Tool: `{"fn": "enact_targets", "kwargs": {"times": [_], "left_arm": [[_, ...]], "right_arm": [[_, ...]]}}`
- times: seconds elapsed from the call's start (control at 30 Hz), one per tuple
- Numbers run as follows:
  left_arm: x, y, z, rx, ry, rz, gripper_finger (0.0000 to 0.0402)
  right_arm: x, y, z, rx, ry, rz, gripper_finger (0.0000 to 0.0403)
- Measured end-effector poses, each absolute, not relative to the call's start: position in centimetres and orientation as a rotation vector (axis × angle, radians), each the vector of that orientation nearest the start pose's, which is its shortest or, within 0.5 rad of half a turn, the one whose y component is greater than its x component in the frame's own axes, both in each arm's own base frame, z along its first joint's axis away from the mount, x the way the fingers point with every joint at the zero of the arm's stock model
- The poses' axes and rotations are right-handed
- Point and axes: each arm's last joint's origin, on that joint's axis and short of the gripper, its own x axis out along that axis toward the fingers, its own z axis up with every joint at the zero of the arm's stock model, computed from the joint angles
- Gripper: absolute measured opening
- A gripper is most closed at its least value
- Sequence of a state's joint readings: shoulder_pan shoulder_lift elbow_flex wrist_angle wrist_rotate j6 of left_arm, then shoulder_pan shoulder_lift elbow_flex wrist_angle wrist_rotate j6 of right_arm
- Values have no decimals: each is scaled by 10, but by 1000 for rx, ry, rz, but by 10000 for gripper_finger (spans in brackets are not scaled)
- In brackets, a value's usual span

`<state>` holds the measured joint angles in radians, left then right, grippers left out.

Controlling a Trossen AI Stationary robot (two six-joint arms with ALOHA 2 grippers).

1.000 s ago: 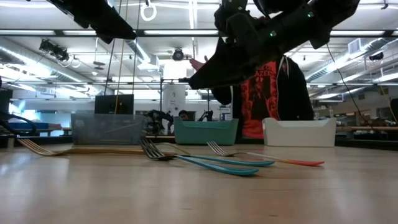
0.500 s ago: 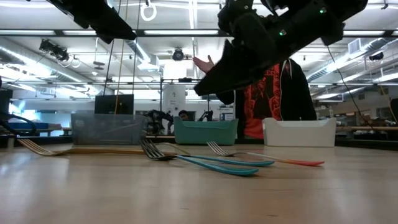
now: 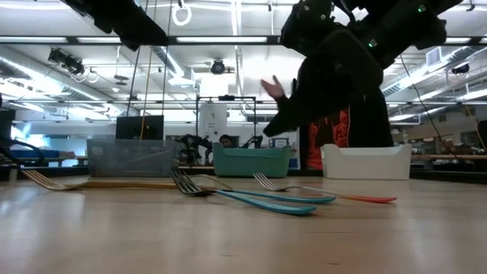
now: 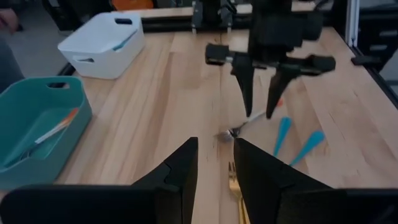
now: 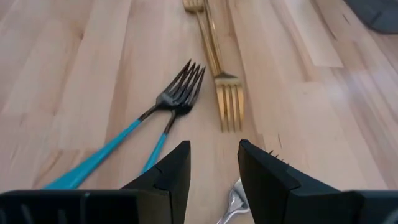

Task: Sort silverware by color (type)
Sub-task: Put the orange fork into the blue bin

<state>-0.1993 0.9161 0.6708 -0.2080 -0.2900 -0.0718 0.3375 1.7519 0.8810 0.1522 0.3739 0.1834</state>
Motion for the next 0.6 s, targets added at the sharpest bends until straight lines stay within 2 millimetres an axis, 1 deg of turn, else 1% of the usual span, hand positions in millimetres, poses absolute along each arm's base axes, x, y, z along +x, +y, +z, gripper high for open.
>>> {"fn": "enact_targets", "kwargs": {"times": [0.2,0.47,0.6], "left_arm": [[196,-31,271,33,418,109,112],[196,-31,271,-16,416,120,112],[196,-31,271,-20,415,121,112]], "right_arm": [[324,109,151,-86,680,-80,140],[316,114,145,-97,756,-84,140],[312,119,143,-116,749,-75,140]]}}
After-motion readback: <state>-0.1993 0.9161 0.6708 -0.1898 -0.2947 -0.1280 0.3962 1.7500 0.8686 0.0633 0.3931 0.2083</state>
